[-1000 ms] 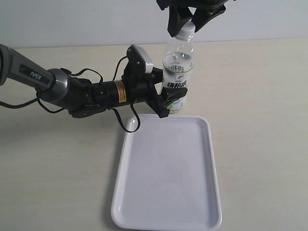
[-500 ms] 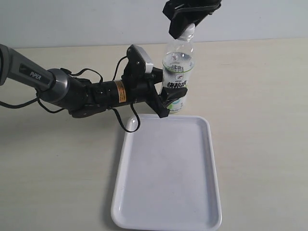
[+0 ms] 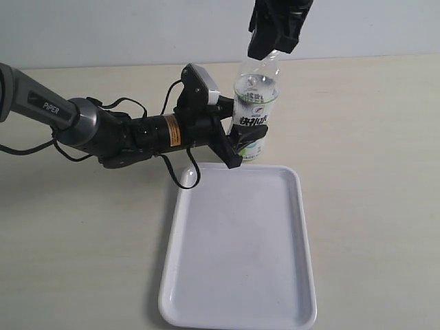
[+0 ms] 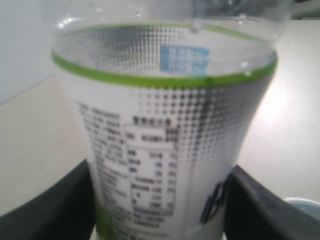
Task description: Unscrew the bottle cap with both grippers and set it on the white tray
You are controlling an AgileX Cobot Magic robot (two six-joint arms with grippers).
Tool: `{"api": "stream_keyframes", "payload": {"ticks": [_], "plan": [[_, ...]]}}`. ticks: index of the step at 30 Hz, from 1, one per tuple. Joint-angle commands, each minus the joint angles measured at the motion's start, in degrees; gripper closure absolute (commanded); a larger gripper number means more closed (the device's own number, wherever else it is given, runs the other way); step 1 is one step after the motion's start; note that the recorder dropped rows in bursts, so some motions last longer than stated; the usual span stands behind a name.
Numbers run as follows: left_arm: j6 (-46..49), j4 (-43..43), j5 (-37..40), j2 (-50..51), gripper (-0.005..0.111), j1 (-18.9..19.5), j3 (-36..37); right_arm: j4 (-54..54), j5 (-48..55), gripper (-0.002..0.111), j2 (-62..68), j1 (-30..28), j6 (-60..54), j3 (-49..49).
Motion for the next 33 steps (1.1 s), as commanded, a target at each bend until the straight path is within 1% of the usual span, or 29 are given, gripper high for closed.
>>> {"api": "stream_keyframes", "payload": {"ticks": [1, 5, 14, 21, 27, 30, 33], "plan": [[-0.2, 0.5, 1.3, -0.3, 0.107, 0.1, 0.3, -6.3, -0.5, 0.108, -0.3, -0.3, -3.9, -0.2], [-0.2, 0.5, 1.3, -0.3, 0.107, 0.1, 0.3, -6.8, -0.5, 0.108, -0.3, -0.3, -4.0, -0.2], [-0.2, 0.5, 1.3, -0.3, 0.107, 0.1, 0.3, -2.0, -0.5, 0.108, -1.2, -0.3, -3.9, -0.2], [-0.2, 0.2, 1.2, -0.3, 0.107, 0.1, 0.3, -1.3, -0.9, 0.108, -3.5, -0.3, -2.8, -0.2], [-0.2, -0.4, 0.5, -0.3, 0.107, 0.4, 0.3, 0.3, -5.4, 0.108, -6.2, -0.3, 3.0, -0.2], [-0.4, -0.3, -0.8, -0.3, 0.107, 0.8, 0.3, 0.3, -8.1, 0.108, -8.1, -0.3, 10.5, -0.2], [-1.7, -0.1, -2.5, -0.3, 0.107, 1.4, 0.3, -0.2, -6.9, 0.108, -10.3, -0.3, 17.4, -0.2]]}}
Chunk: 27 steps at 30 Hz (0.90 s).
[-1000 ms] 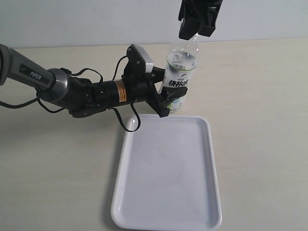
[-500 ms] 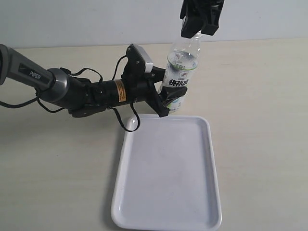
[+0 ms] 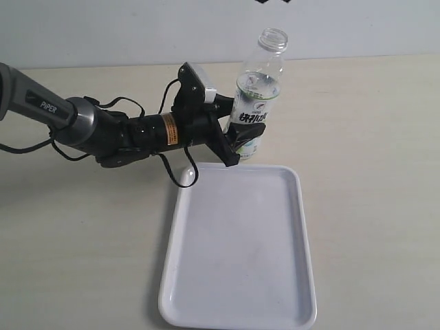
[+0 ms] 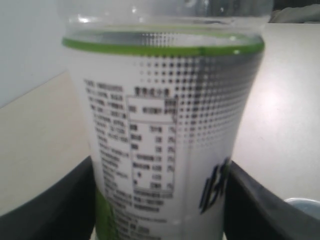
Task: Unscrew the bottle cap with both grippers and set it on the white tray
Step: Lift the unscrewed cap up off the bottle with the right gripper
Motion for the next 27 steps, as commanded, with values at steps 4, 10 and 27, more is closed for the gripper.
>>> {"api": "stream_keyframes", "payload": {"ticks": [4, 10, 27], "plan": [[-3.1, 1.5, -8.7, 0.6, 0.107, 2.3, 0.5, -0.1, 6.2, 0.108, -5.7, -0.2, 17.3, -0.2], [-4.2, 1.8, -13.9, 2.4, 0.107, 4.3, 0.3, 1.8, 6.2, 0.108, -7.2, -0.2, 23.9, 10.2], [-8.9, 2.7, -13.9, 5.8, 0.107, 4.3, -3.5, 3.3, -3.4, 0.108, -7.2, 6.5, 26.3, 40.1]]}}
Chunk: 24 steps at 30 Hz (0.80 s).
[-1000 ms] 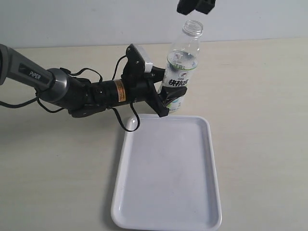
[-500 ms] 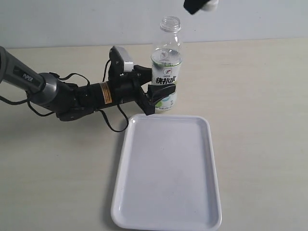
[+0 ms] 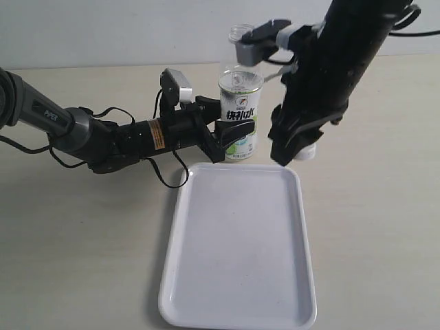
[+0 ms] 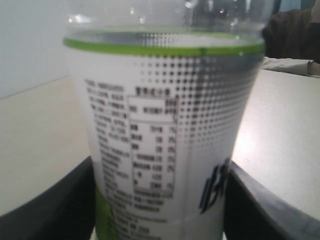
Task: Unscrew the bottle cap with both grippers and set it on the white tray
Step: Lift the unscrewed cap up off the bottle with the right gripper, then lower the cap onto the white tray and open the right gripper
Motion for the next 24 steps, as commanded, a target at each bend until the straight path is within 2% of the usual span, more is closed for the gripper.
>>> {"api": "stream_keyframes", "payload": {"ticks": [1, 6, 10, 22, 24], "plan": [[-0.5, -0.7, -1.7, 0.0, 0.107, 0.1, -0.5, 1.2, -6.8, 0.108, -0.3, 3.2, 0.5, 6.0], [-0.5, -0.4, -1.7, 0.0, 0.107, 0.1, -0.5, 1.3, -18.8, 0.108, 2.9, 6.5, 0.5, 11.9], [-0.5, -0.4, -1.7, 0.0, 0.107, 0.1, -0.5, 1.1, -23.0, 0.108, 6.9, 9.7, 0.6, 12.5], [-0.5, -0.6, -1.7, 0.0, 0.107, 0.1, -0.5, -1.7, -23.8, 0.108, 13.0, 10.9, 1.0, 12.5], [-0.5, -0.6, -1.7, 0.0, 0.107, 0.1, -0.5, -1.7, -24.3, 0.105, 13.0, 11.1, 1.0, 12.5]]}}
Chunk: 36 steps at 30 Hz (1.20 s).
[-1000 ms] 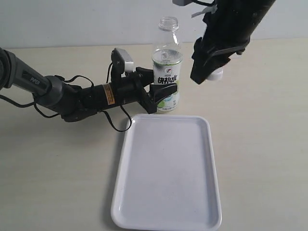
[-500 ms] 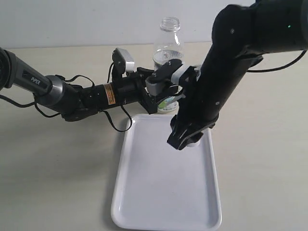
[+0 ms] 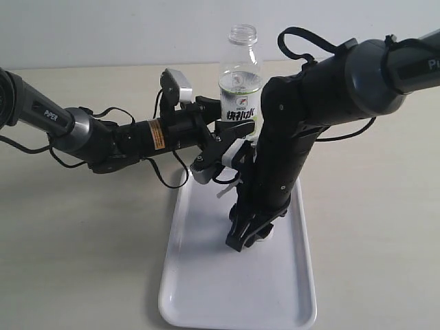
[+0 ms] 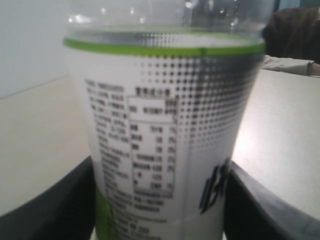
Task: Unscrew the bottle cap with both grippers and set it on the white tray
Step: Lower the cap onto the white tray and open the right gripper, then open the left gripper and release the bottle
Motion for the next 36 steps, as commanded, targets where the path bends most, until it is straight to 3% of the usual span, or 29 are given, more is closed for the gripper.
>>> {"api": "stream_keyframes", "payload": {"ticks": [1, 8, 12, 17, 23, 26, 31, 36], "plan": [[-0.5, -0.8, -1.7, 0.0, 0.107, 0.1, -0.5, -0.5, -1.0, 0.101, 0.0, 0.5, 0.1, 0.2], [-0.5, -0.8, -1.7, 0.0, 0.107, 0.1, -0.5, -0.5, -0.8, 0.058, 0.0, 0.5, -0.1, 0.2], [-0.5, -0.8, -1.7, 0.0, 0.107, 0.1, -0.5, -0.5, -0.8, 0.04, 0.0, 0.5, -0.1, 0.2], [-0.5, -0.8, -1.7, 0.0, 0.107, 0.1, -0.5, -0.5, -0.5, 0.036, -0.1, 0.5, -0.1, 0.1], [-0.5, -0.8, -1.7, 0.0, 0.106, 0.1, -0.5, -0.5, 7.5, 0.036, -4.7, 0.5, 2.3, -2.2], [-0.5, -0.8, -1.7, 0.0, 0.095, 0.1, -0.5, -0.5, 7.3, 0.036, -8.4, 0.5, 2.6, -2.3], [-0.5, -0.8, -1.7, 0.0, 0.051, 0.1, -0.5, -1.2, 7.4, 0.036, -14.2, 0.5, 2.8, -2.3], [-0.5, -2.9, -1.7, 0.0, 0.035, 0.0, -0.5, -4.0, 8.0, 0.036, -19.0, 0.5, 4.7, -2.3]]}}
